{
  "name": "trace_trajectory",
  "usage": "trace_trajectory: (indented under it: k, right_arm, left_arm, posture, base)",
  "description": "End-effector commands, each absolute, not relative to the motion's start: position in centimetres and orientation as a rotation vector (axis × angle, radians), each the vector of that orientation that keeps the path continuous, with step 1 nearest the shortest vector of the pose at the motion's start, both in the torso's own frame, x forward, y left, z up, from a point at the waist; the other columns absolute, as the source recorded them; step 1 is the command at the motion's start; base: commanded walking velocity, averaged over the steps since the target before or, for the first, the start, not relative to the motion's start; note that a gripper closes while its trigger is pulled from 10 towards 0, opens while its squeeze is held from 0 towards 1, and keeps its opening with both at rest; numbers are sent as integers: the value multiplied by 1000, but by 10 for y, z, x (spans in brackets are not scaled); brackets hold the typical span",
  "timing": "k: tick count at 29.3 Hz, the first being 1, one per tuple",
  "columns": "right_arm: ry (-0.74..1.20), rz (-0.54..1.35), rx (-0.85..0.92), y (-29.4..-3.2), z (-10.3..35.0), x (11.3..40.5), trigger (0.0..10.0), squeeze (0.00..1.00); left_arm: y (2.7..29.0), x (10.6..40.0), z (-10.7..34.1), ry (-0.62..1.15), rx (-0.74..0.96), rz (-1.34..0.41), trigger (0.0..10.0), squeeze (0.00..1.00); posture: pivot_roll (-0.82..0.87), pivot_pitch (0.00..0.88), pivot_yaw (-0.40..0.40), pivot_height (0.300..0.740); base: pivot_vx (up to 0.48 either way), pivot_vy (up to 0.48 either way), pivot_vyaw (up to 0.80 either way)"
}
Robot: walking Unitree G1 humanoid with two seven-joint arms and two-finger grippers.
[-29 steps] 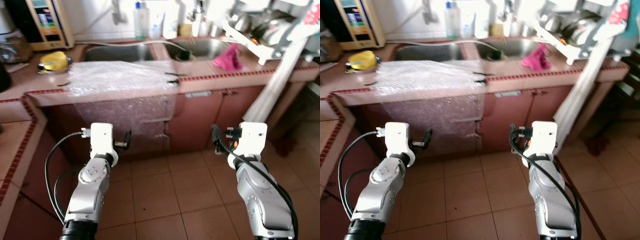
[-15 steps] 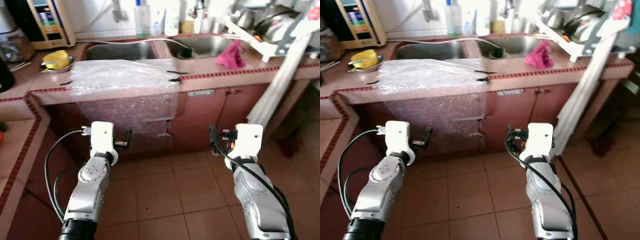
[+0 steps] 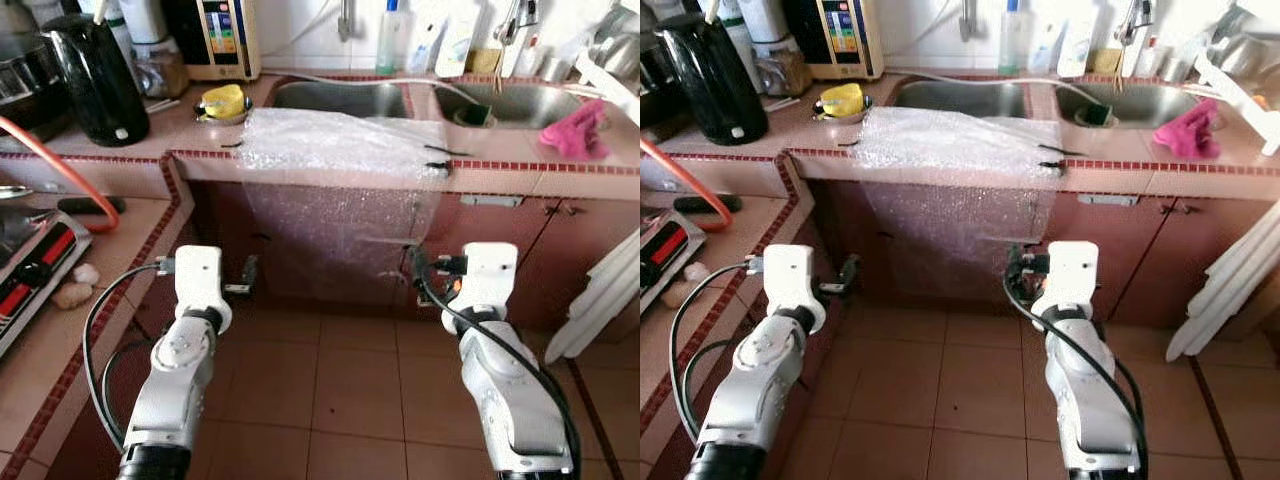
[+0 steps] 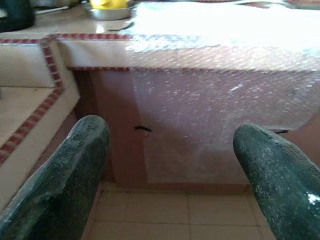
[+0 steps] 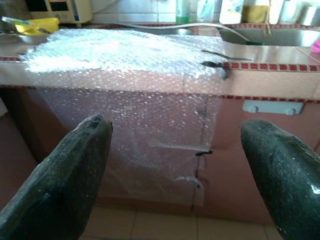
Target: Kitchen organization
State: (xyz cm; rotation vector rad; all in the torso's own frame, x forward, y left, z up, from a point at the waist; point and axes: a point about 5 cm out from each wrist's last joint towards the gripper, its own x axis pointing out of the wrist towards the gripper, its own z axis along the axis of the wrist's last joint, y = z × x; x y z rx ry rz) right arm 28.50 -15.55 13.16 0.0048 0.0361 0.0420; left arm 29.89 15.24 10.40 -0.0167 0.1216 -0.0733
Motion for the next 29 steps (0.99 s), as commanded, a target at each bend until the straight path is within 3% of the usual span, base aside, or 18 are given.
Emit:
trace_trajectory:
  k: [1,15,22,29]
  right_arm:
    - [9,65,8,-154,141,284,10000,0]
    - [-16,157,-76,-145,150,281,10000,0]
    - [-10,157,-72,-144,149,281,10000,0]
    - [0,143,-60,-148,148,282,10000,0]
  left_arm:
    - [151,299,111,90,-22,-86,10000,0]
    - [153,299,117,54,-38,-60,10000,0]
    - [155,299,113,68,-23,-42,10000,0]
    - [154,297,119,56,-31,-92,10000,0]
  posture:
    - [1,0,47,740]
    - [-1,0,27,740]
    - [-1,0,21,740]
    - [7,0,16,740]
  base:
    - [0,0,0]
    - [0,0,0]
    - [0,0,768]
    - [0,0,0]
